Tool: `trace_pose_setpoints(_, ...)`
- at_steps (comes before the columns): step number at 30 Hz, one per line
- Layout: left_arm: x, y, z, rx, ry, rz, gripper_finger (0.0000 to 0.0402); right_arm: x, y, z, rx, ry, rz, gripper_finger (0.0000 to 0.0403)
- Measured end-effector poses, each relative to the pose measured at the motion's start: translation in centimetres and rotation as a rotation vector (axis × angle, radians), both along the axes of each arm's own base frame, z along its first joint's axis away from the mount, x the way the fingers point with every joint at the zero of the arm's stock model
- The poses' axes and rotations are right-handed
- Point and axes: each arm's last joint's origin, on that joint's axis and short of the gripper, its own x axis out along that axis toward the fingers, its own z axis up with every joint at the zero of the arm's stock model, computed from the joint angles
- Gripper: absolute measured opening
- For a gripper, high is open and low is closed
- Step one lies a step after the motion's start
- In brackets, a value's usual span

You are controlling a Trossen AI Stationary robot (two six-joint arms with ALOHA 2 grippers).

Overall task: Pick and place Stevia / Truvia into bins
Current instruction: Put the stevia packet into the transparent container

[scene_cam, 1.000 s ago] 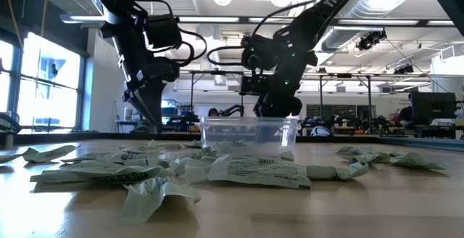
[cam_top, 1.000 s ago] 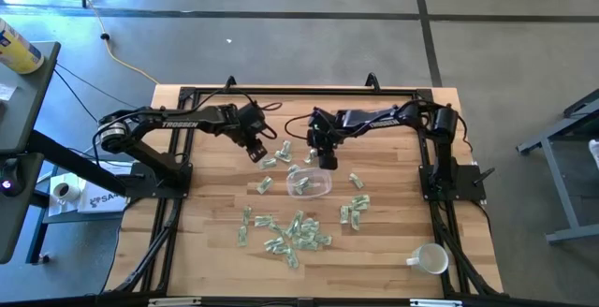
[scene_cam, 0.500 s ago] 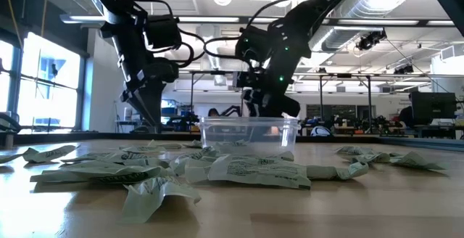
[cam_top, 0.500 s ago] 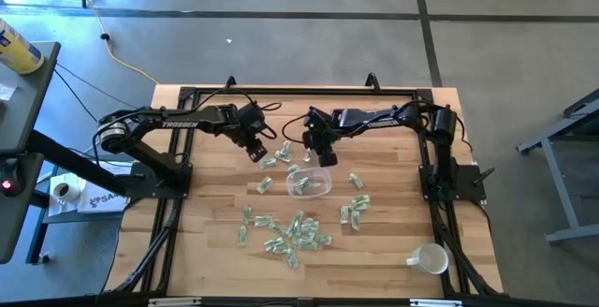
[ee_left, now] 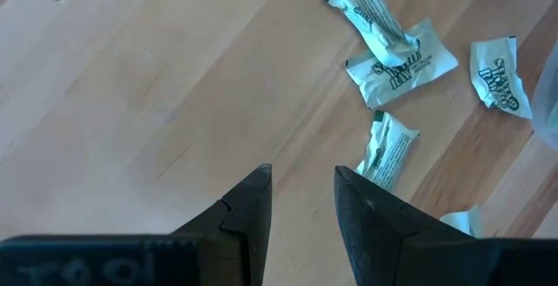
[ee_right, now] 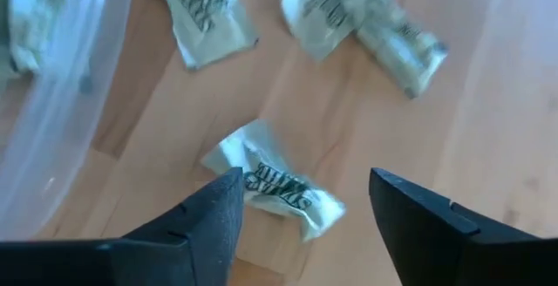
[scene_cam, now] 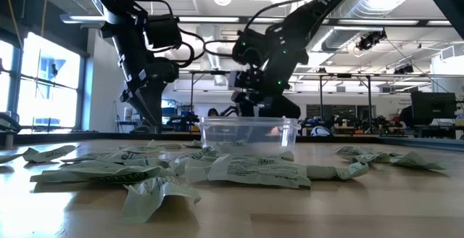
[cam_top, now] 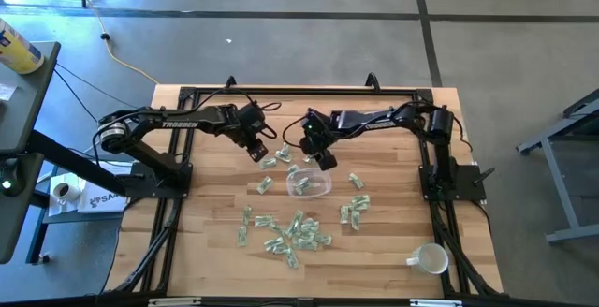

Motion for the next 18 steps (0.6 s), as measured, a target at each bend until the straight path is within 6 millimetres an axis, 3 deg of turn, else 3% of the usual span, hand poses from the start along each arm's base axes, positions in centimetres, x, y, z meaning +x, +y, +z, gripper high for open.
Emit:
trace_pose_setpoints(10, 0.0, 0.0, 0.0, 0.000, 0.001, 0.000, 0.0159, -0.7, -0.9, -0.7, 0.050, 0.059, -0.077, 0.0193)
trace_pose_setpoints(18, 0.0, 0.0, 0.0, 0.003, 0.002, -0.002, 0.0159, -2.0, -2.5, -1.0, 0.118, 0.129, -0.209, 0.0104)
